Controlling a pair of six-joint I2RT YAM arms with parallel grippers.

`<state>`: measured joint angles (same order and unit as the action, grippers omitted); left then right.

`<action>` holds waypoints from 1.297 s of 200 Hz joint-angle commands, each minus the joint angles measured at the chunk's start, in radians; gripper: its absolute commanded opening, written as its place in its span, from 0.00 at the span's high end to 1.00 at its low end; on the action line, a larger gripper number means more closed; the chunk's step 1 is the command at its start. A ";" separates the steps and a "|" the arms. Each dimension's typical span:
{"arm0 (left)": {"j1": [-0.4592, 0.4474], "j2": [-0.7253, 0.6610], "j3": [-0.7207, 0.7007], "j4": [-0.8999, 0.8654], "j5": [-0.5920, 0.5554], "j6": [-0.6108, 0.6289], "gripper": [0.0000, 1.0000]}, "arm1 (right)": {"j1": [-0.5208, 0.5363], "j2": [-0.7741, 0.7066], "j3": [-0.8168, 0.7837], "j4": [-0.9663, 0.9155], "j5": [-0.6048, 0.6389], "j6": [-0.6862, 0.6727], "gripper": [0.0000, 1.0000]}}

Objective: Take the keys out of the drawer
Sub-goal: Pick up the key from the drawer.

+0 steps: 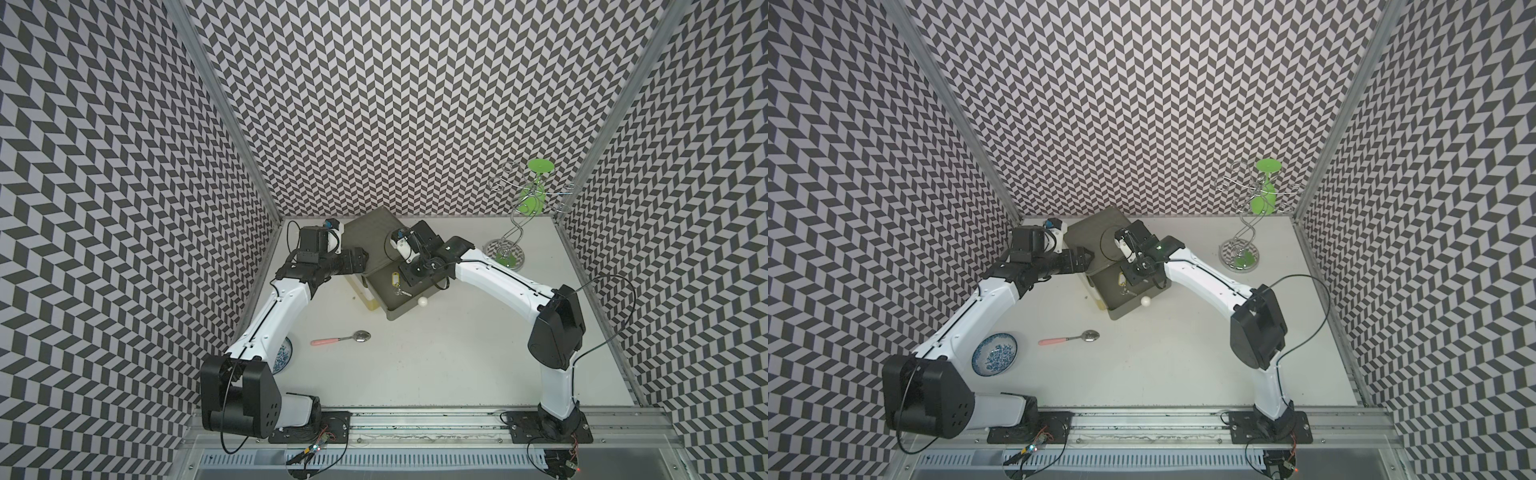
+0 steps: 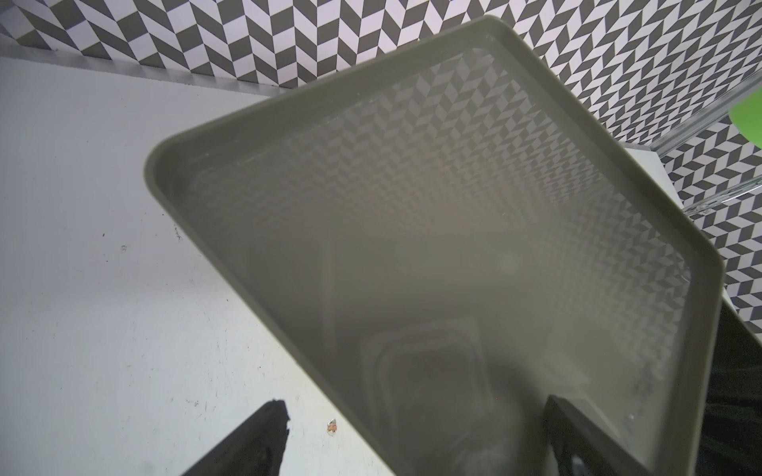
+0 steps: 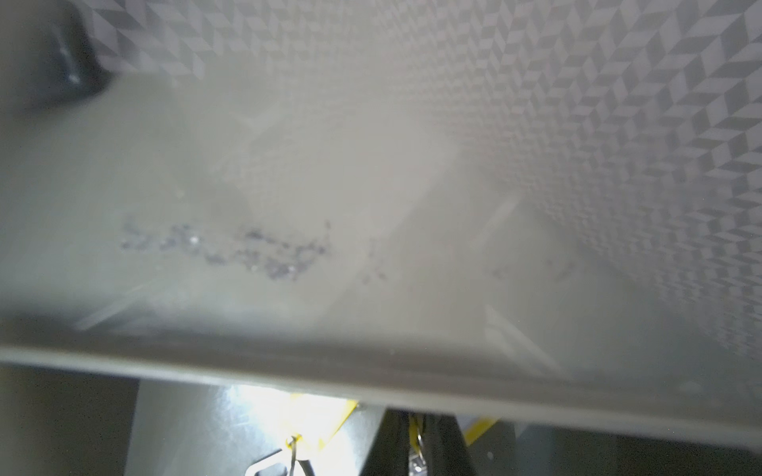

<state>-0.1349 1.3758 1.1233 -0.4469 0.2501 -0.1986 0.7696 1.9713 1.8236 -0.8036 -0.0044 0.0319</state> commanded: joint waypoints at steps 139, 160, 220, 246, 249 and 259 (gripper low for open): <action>-0.002 0.061 0.015 -0.154 -0.047 0.039 0.01 | -0.007 -0.282 0.025 0.033 0.080 0.087 0.92; -0.002 0.063 0.021 -0.152 -0.038 0.035 0.01 | -0.054 -0.332 0.006 0.017 0.122 0.100 0.92; -0.002 0.072 0.034 -0.154 -0.046 0.028 0.01 | -0.308 -0.533 -0.274 0.036 0.061 0.160 0.93; -0.002 0.065 0.039 -0.150 -0.050 0.022 0.00 | -0.382 -0.600 -0.425 0.080 0.010 0.180 0.93; -0.002 0.065 0.040 -0.151 -0.050 0.021 0.00 | -0.388 -0.604 -0.441 0.086 0.006 0.184 0.93; -0.002 0.066 0.042 -0.150 -0.047 0.020 0.00 | -0.407 -0.612 -0.499 0.107 -0.014 0.185 0.93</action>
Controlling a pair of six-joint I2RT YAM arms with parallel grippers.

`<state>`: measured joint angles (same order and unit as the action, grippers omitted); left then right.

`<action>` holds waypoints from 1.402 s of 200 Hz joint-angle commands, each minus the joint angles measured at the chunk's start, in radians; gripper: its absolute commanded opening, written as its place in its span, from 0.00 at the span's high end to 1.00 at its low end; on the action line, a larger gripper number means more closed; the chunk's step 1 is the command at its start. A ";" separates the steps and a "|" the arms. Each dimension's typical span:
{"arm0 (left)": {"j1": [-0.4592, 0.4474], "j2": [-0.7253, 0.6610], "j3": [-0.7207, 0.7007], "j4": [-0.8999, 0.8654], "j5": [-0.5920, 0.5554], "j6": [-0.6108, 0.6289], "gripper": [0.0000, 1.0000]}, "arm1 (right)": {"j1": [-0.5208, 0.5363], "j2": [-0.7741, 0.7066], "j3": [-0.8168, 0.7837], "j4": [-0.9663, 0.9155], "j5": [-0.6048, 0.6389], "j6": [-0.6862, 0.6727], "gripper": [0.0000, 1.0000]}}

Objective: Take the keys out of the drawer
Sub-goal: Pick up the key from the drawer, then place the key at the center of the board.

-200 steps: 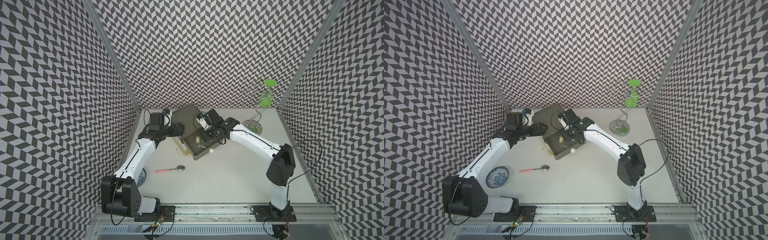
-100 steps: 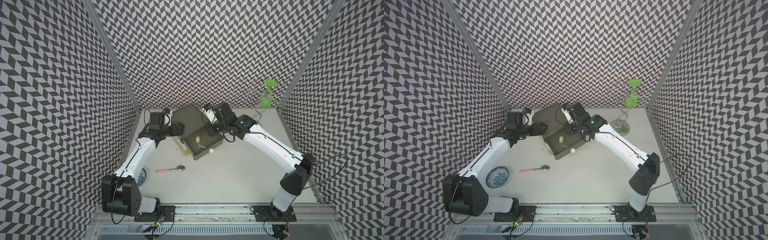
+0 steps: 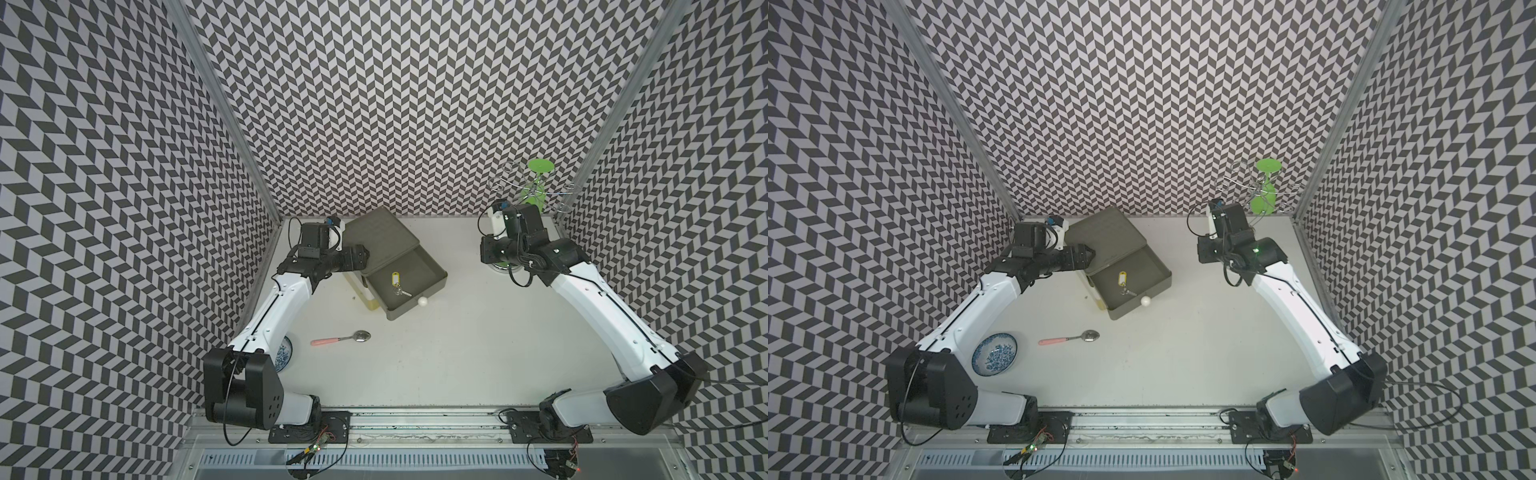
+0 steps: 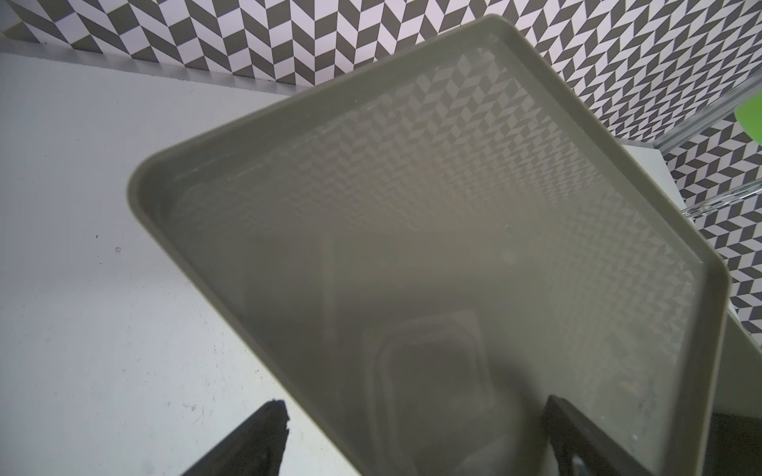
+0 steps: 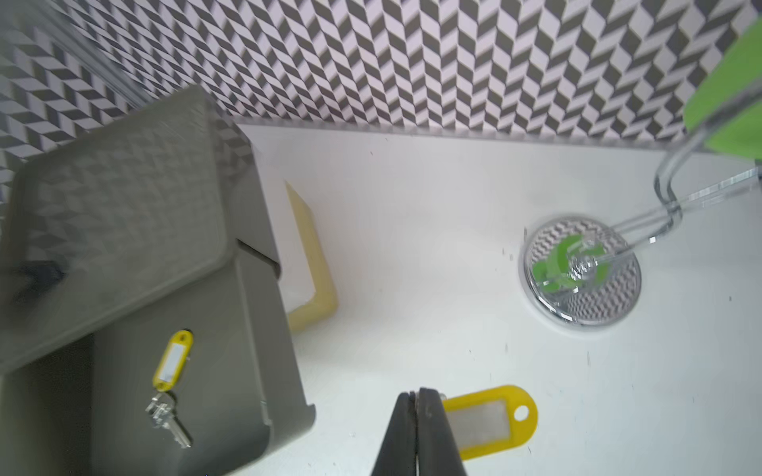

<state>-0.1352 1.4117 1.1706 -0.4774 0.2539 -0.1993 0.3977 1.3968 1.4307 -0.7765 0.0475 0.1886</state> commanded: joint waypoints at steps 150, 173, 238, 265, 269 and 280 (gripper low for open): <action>-0.002 -0.012 -0.022 -0.100 -0.018 0.024 0.00 | -0.091 0.210 -0.453 0.347 -0.260 0.066 0.95; -0.003 -0.015 -0.032 -0.094 -0.006 0.022 0.00 | -0.090 0.235 -0.463 0.362 -0.267 0.067 0.95; -0.005 -0.016 -0.037 -0.089 0.004 0.017 0.00 | -0.091 0.285 -0.461 0.361 -0.251 0.071 0.89; -0.004 -0.014 -0.038 -0.089 0.011 0.015 0.00 | -0.092 0.297 -0.451 0.343 -0.231 0.073 0.81; -0.004 -0.014 -0.037 -0.089 0.012 0.013 0.00 | -0.093 0.299 -0.449 0.340 -0.230 0.073 0.79; -0.005 -0.014 -0.038 -0.088 0.017 0.013 0.00 | -0.094 0.293 -0.444 0.331 -0.227 0.072 0.74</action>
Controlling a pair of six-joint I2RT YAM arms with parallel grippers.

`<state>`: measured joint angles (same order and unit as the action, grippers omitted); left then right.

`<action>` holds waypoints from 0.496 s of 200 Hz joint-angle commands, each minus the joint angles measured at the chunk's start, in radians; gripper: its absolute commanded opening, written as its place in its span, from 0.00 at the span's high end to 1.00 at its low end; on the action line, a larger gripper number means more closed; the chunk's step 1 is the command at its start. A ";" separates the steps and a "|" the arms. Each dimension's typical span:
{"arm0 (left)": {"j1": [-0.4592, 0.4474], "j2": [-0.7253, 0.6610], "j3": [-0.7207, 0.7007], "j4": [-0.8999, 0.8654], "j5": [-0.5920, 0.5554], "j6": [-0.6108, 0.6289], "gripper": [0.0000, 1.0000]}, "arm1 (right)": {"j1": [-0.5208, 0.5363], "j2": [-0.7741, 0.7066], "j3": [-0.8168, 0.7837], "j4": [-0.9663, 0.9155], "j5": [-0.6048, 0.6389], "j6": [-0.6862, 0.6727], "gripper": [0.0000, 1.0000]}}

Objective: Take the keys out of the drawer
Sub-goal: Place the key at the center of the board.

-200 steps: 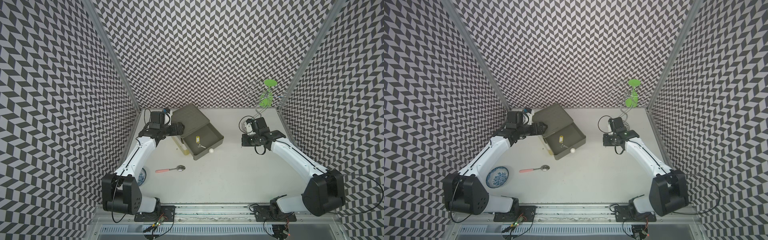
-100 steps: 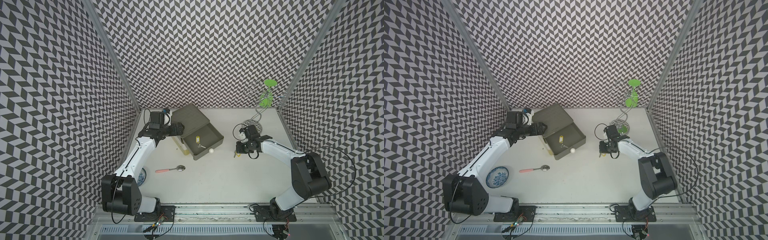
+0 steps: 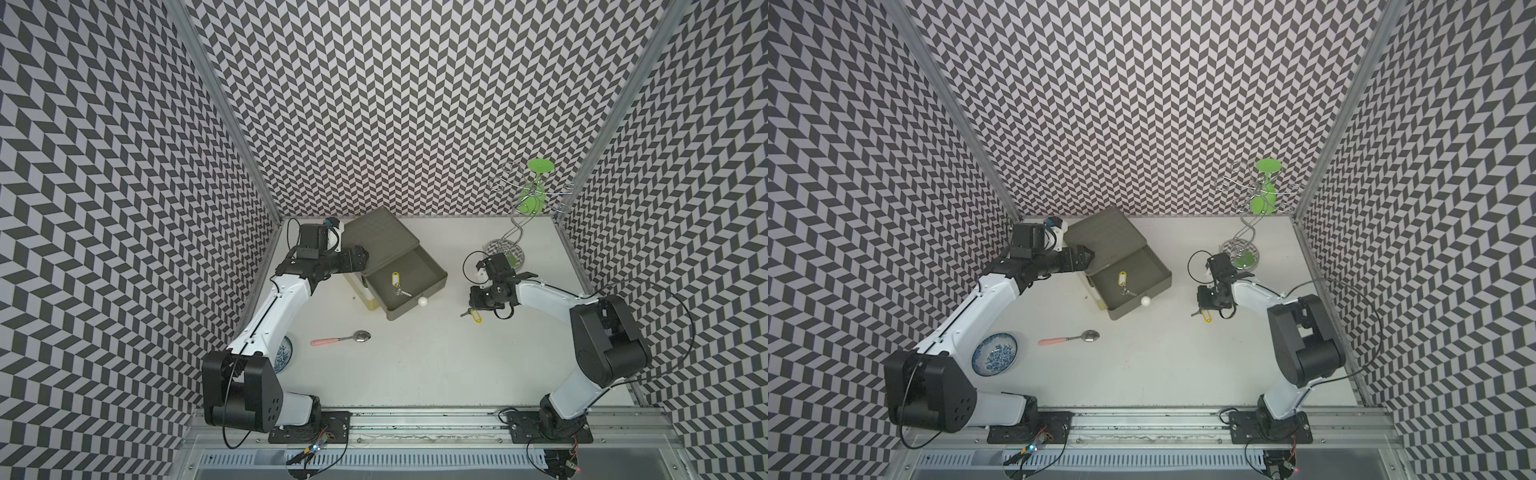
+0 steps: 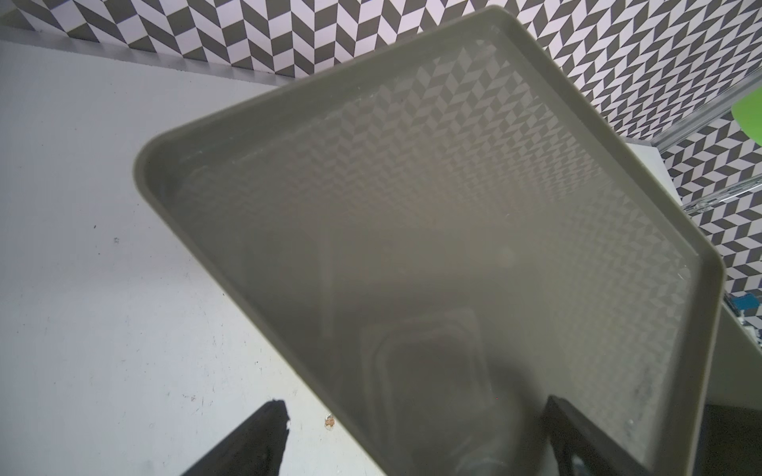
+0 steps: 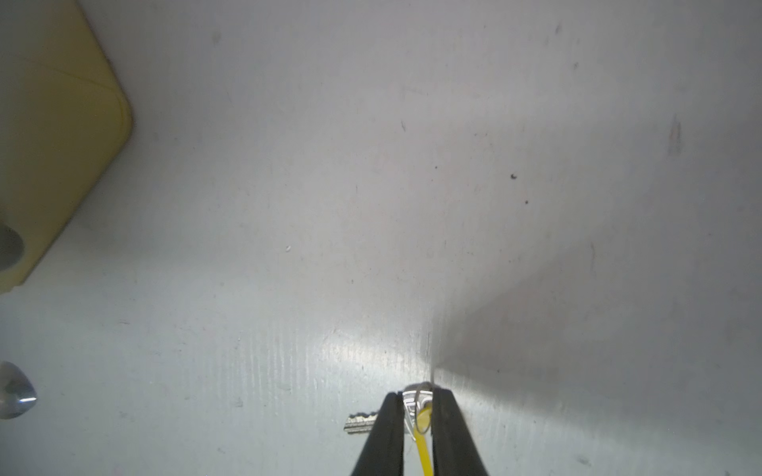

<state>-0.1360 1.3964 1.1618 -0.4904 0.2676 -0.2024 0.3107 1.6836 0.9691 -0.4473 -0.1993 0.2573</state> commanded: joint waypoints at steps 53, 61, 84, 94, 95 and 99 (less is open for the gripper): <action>-0.005 0.008 -0.023 -0.076 0.011 0.014 0.00 | -0.007 -0.172 0.162 -0.141 0.061 0.026 0.62; -0.005 0.009 -0.018 -0.079 0.010 0.014 0.00 | -0.006 -0.200 0.210 -0.177 0.065 0.031 0.60; -0.007 0.009 -0.009 -0.082 0.009 0.016 0.00 | -0.005 -0.256 0.360 -0.255 0.057 0.035 0.58; -0.009 0.010 -0.008 -0.080 0.012 0.014 0.00 | -0.003 -0.273 0.424 -0.272 0.030 0.051 0.57; -0.010 0.010 -0.007 -0.080 0.012 0.015 0.00 | -0.002 -0.275 0.431 -0.273 0.027 0.053 0.57; -0.011 0.013 -0.008 -0.079 0.012 0.014 0.00 | 0.003 -0.279 0.452 -0.275 0.014 0.059 0.56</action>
<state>-0.1371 1.3964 1.1614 -0.4934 0.2829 -0.2024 0.3092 1.4693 1.2957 -0.6601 -0.1543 0.2836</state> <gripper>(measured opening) 0.997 0.426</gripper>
